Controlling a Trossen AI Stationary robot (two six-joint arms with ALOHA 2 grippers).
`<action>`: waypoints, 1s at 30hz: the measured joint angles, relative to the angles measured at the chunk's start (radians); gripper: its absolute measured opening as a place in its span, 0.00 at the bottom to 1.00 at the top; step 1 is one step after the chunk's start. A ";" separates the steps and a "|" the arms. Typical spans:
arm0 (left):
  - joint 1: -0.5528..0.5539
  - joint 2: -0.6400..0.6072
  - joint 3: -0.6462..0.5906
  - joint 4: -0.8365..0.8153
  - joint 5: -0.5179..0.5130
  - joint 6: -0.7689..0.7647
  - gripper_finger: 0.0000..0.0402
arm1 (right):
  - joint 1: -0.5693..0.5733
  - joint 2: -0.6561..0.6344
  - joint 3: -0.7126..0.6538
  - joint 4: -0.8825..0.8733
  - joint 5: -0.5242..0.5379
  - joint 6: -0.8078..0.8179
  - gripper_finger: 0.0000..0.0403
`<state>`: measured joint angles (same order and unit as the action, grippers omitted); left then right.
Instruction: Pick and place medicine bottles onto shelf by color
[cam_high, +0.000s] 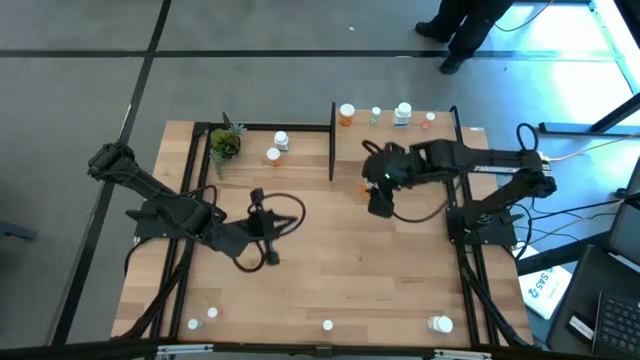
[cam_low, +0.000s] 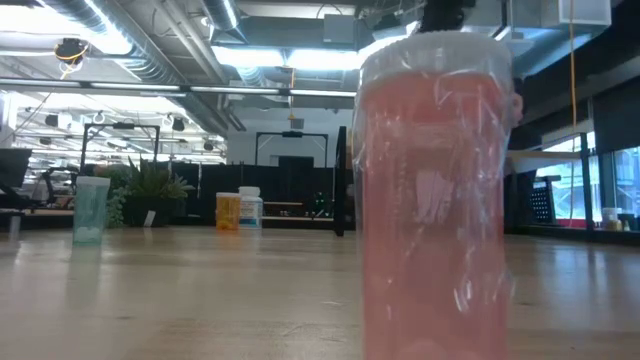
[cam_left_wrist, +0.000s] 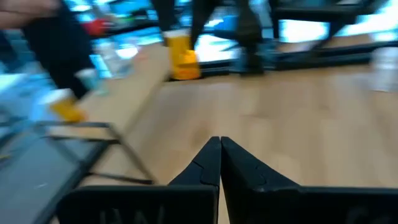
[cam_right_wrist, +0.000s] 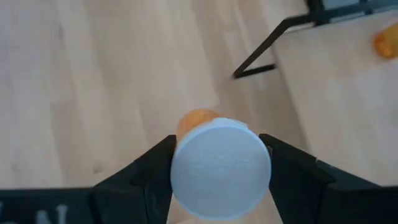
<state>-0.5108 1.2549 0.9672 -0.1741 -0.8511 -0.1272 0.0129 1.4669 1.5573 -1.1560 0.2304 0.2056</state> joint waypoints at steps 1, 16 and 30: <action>0.011 0.000 0.000 0.000 -0.035 0.003 0.00 | -0.018 0.017 0.021 -0.002 -0.005 -0.024 0.54; 0.091 0.000 0.000 0.001 -0.041 -0.046 0.00 | -0.276 0.314 0.415 -0.208 -0.094 -0.371 0.54; 0.077 0.000 0.000 -0.012 -0.087 -0.047 0.00 | -0.427 0.493 0.565 -0.234 -0.093 -0.539 0.54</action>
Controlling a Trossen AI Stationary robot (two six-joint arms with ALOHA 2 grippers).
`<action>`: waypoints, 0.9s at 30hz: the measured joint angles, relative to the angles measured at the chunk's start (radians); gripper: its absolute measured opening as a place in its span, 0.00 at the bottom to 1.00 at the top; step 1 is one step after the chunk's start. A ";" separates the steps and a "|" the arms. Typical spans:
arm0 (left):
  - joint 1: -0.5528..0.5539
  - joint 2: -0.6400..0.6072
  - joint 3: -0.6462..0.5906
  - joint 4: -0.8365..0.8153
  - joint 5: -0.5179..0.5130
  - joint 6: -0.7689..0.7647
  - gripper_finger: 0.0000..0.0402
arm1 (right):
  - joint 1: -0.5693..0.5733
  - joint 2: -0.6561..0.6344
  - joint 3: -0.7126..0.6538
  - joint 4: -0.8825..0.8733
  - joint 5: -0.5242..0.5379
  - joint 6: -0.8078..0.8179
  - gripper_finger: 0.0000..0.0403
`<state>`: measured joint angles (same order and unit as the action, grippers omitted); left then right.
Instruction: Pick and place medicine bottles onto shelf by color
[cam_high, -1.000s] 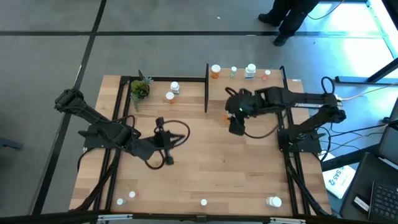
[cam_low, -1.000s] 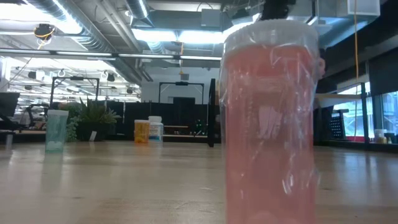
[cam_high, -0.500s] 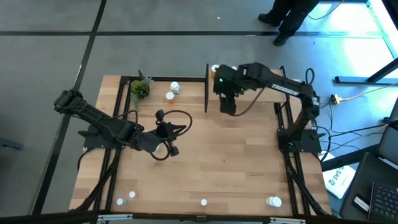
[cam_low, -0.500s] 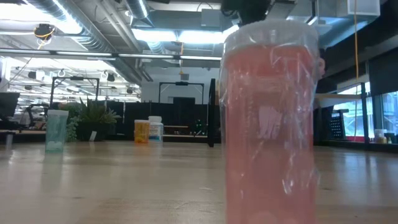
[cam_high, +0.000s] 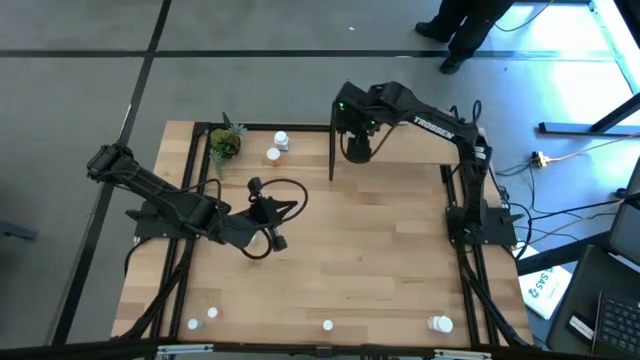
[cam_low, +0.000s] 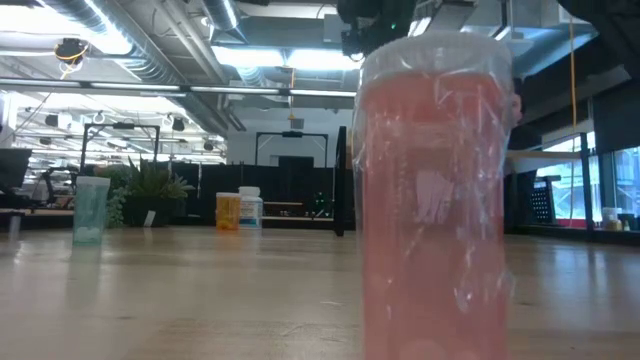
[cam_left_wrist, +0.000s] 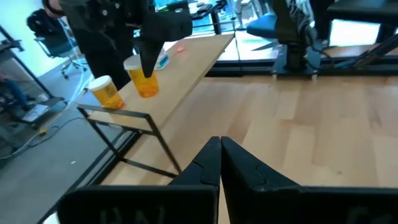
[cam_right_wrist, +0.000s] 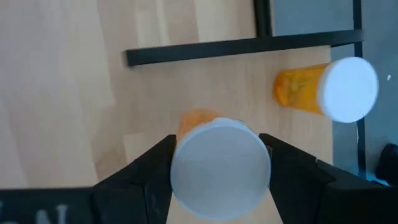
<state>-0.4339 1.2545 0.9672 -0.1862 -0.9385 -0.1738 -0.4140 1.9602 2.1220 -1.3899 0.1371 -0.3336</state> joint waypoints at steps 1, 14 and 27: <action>0.000 0.000 0.000 -0.010 -0.006 0.000 0.00 | -0.008 0.005 0.000 0.010 0.000 0.000 0.54; 0.000 0.000 0.000 -0.028 -0.020 -0.001 0.00 | -0.044 0.032 0.000 0.100 -0.070 -0.018 0.54; 0.000 0.000 0.000 -0.030 -0.017 -0.003 0.00 | -0.055 0.032 0.000 0.099 -0.086 -0.016 0.54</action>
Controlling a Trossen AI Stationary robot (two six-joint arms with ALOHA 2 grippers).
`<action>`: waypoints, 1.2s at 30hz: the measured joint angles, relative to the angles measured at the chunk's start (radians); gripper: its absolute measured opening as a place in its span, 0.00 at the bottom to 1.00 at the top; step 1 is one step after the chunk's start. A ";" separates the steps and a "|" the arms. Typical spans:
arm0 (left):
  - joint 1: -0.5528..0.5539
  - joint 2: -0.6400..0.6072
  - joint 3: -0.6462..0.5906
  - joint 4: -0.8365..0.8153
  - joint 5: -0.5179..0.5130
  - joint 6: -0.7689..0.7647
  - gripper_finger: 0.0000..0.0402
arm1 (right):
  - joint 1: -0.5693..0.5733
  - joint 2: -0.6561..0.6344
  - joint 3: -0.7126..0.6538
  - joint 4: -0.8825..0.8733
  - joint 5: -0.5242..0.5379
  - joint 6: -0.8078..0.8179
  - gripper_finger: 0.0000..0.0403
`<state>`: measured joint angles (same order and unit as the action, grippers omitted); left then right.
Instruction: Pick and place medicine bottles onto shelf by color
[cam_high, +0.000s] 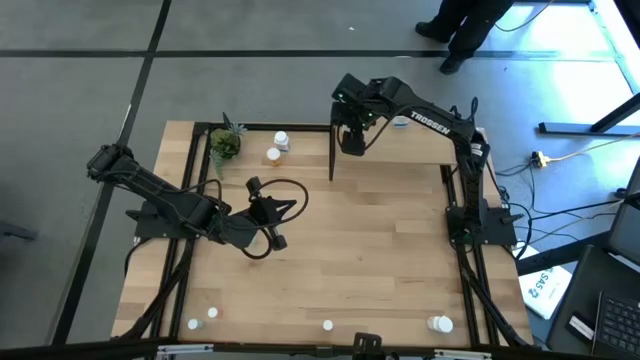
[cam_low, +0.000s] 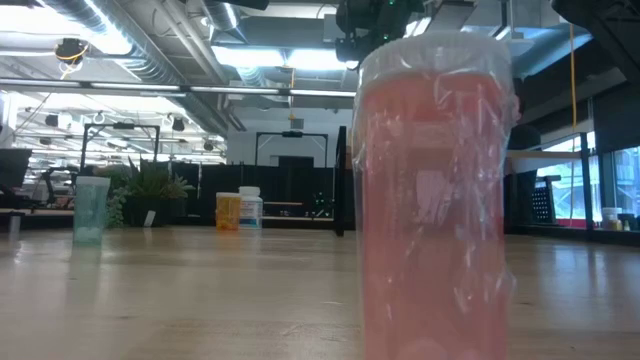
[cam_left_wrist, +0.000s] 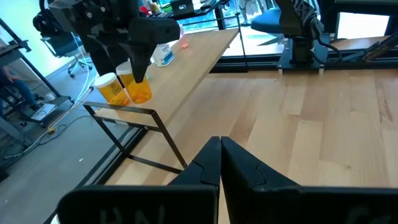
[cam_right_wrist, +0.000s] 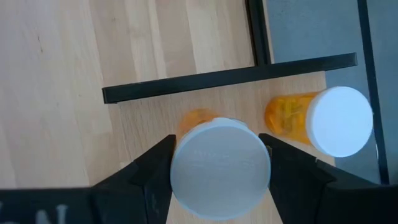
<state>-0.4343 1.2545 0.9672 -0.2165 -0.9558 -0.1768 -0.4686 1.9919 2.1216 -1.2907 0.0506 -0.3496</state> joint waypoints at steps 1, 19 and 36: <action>0.000 0.000 0.000 0.000 0.000 0.000 0.00 | 0.000 0.000 0.000 0.000 0.000 0.000 0.54; 0.000 0.000 0.000 0.000 0.000 -0.004 0.00 | -0.006 0.042 -0.001 0.003 0.009 0.004 0.54; 0.000 0.000 0.000 0.000 0.000 -0.004 0.00 | -0.006 0.042 -0.001 0.029 0.051 -0.004 0.63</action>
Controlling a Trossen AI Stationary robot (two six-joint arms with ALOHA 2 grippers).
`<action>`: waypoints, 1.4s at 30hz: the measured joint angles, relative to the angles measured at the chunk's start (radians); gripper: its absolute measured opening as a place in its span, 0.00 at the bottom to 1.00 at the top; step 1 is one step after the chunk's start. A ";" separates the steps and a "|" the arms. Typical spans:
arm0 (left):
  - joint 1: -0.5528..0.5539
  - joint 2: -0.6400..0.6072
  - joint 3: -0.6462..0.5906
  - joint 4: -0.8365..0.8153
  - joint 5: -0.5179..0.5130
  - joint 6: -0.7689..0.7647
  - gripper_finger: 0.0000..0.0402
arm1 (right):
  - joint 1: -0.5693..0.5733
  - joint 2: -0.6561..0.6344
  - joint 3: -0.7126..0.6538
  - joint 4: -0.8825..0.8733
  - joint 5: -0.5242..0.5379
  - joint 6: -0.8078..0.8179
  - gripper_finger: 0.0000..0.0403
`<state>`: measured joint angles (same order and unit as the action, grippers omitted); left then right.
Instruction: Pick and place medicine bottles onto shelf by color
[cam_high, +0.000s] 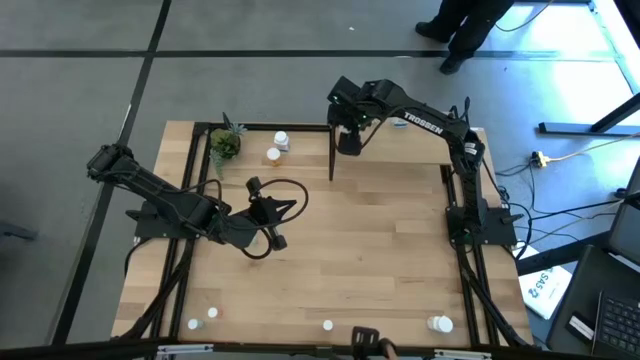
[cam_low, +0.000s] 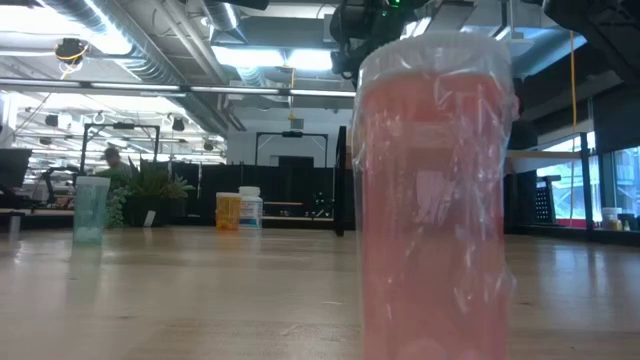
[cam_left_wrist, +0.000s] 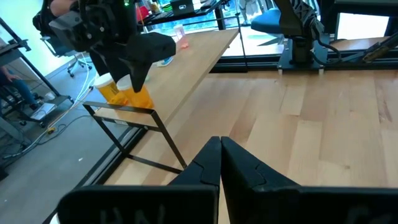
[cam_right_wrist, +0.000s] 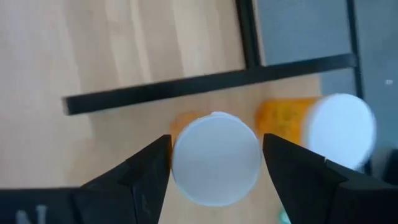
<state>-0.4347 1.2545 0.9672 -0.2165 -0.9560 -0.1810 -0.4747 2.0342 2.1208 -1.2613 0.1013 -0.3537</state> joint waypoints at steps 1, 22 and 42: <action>0.000 0.000 0.000 0.000 0.000 0.000 0.00 | 0.000 0.000 0.000 0.000 0.019 -0.004 0.63; 0.000 0.000 0.000 0.000 -0.001 0.000 0.00 | 0.045 0.000 0.192 -0.135 0.031 -0.015 0.63; 0.097 -0.001 0.000 -0.227 0.090 -0.235 0.00 | 0.297 -0.168 0.216 -0.311 -0.130 0.115 0.63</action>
<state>-0.3378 1.2537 0.9672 -0.4439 -0.8665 -0.4160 -0.1779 1.8663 2.3363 -1.5720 -0.0284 -0.2388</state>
